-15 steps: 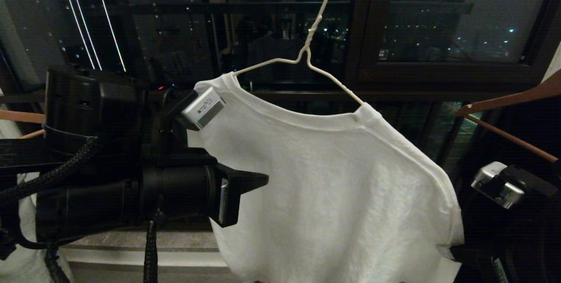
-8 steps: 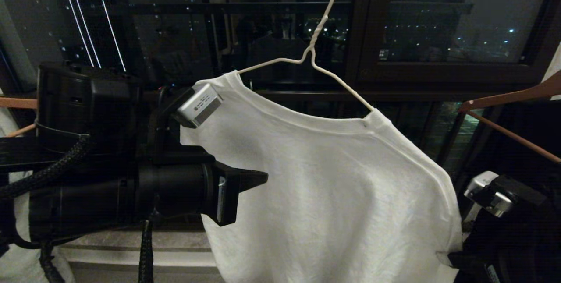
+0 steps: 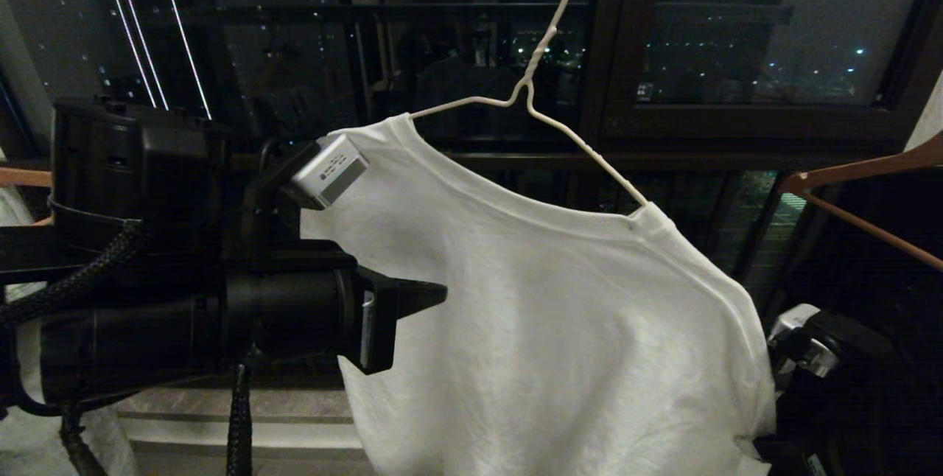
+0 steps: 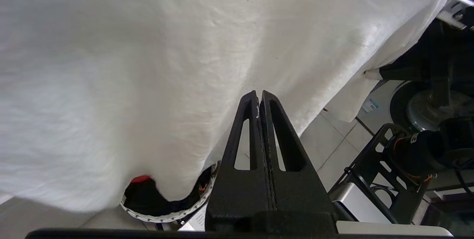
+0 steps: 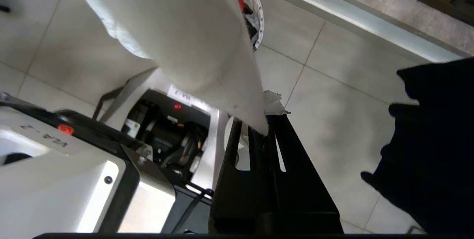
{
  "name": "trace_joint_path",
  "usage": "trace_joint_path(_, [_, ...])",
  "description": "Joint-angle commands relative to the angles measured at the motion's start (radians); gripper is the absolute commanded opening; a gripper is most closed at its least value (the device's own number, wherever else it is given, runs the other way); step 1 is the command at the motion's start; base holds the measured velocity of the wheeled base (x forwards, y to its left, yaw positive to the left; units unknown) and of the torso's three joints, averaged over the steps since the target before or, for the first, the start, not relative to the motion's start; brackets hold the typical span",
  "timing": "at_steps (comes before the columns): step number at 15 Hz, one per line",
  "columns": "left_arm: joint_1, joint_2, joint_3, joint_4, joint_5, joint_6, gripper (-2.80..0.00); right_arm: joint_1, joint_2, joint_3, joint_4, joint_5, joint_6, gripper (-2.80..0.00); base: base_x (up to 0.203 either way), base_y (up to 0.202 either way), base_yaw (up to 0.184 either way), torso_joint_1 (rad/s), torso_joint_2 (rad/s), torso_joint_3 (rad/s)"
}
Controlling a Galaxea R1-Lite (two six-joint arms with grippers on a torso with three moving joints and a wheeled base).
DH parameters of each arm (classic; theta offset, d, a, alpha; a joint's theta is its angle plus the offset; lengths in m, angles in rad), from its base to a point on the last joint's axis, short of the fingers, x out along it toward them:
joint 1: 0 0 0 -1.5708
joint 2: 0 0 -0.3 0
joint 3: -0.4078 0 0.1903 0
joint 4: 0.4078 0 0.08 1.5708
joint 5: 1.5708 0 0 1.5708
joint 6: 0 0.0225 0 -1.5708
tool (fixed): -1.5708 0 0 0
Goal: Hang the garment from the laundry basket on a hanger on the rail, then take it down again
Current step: Take the clothes off the clothes rack
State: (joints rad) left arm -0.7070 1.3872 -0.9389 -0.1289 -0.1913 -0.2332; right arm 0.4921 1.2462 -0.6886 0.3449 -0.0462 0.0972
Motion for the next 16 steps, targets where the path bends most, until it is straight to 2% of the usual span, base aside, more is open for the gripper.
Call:
trace_joint_path(1, [0.001,-0.002,0.000,-0.001,0.000,-0.002,-2.80,0.000,0.012,0.009,0.001,-0.001,-0.002,-2.80,0.000,0.000,0.000,0.000,0.00,0.000])
trace_joint_path(7, [0.001,-0.002,0.000,-0.001,0.000,-0.002,-2.80,0.000,-0.013,-0.002,-0.030,-0.019,-0.004,-2.80,0.000,0.000,0.000,0.000,0.00,0.000])
trace_joint_path(8, [0.001,-0.002,0.000,-0.001,0.000,-0.002,-2.80,0.000,-0.025,0.001,-0.030,-0.030,-0.008,-0.55,0.000,0.000,0.000,0.000,0.00,0.000])
trace_joint_path(9, [0.001,-0.002,0.000,-0.001,-0.001,-0.002,-2.80,0.000,-0.041,0.004,-0.029,-0.032,-0.025,0.00,0.000,0.000,0.000,0.000,0.00,0.000])
trace_joint_path(13, [0.001,-0.035,0.000,0.001,0.003,-0.004,-2.80,0.002,-0.166,-0.010,-0.026,-0.022,-0.039,0.00,0.000,0.000,0.000,0.000,0.00,0.000])
trace_joint_path(16, [0.001,-0.076,0.001,0.044,0.058,-0.004,-2.80,0.002,-0.306,-0.048,-0.027,0.053,-0.038,0.00,0.000,0.000,0.000,0.000,0.00,0.000])
